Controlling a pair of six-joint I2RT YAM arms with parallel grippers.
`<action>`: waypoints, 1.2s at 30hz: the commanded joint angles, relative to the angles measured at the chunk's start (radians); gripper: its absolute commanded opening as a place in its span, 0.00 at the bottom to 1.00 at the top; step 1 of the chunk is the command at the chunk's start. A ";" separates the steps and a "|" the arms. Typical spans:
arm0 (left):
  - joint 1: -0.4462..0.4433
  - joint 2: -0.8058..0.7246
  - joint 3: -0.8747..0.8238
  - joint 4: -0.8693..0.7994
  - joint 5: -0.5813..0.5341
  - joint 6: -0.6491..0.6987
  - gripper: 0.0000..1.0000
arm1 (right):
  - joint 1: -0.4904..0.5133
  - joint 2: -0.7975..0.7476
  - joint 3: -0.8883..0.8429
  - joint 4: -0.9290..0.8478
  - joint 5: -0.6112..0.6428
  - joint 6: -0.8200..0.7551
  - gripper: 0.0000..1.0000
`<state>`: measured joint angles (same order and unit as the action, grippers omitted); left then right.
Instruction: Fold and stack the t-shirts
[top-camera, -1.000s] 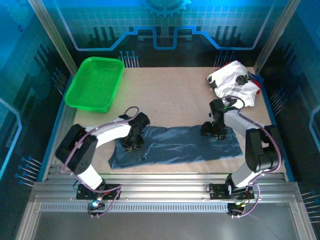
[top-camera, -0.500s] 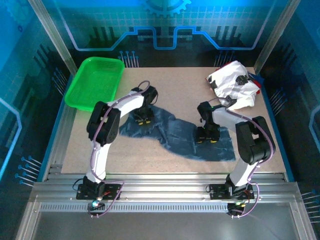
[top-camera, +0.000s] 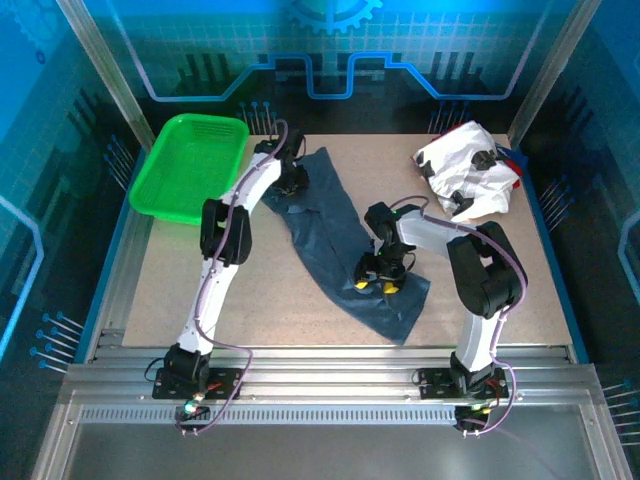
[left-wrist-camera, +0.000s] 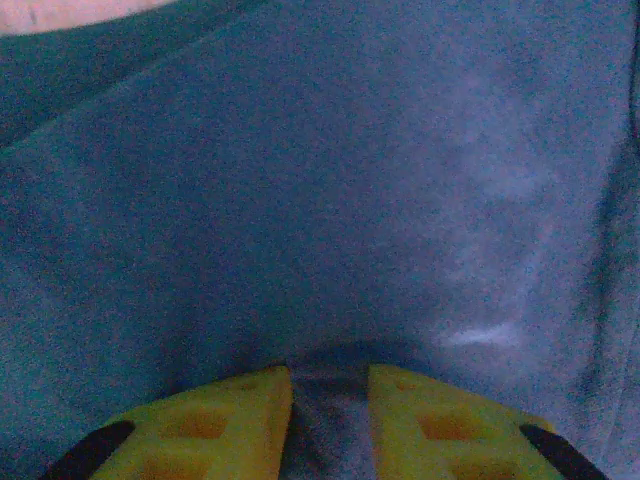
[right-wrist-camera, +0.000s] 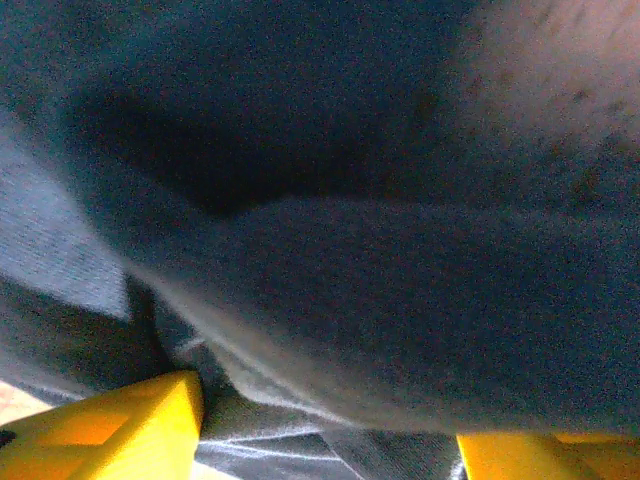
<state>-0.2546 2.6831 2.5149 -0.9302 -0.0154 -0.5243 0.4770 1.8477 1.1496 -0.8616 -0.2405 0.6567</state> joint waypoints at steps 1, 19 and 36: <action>0.049 0.131 0.040 0.042 0.079 -0.003 0.29 | 0.014 -0.029 -0.091 0.060 -0.134 0.221 0.70; 0.094 0.280 0.195 0.441 0.450 -0.289 0.34 | 0.137 -0.069 0.070 0.119 -0.174 0.489 0.74; 0.150 0.054 0.120 0.799 0.706 -0.510 0.85 | 0.006 -0.096 0.259 -0.198 0.229 0.010 0.76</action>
<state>-0.1276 2.9036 2.6762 -0.1745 0.6079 -1.0351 0.5007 1.8553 1.4963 -0.9611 -0.0834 0.7631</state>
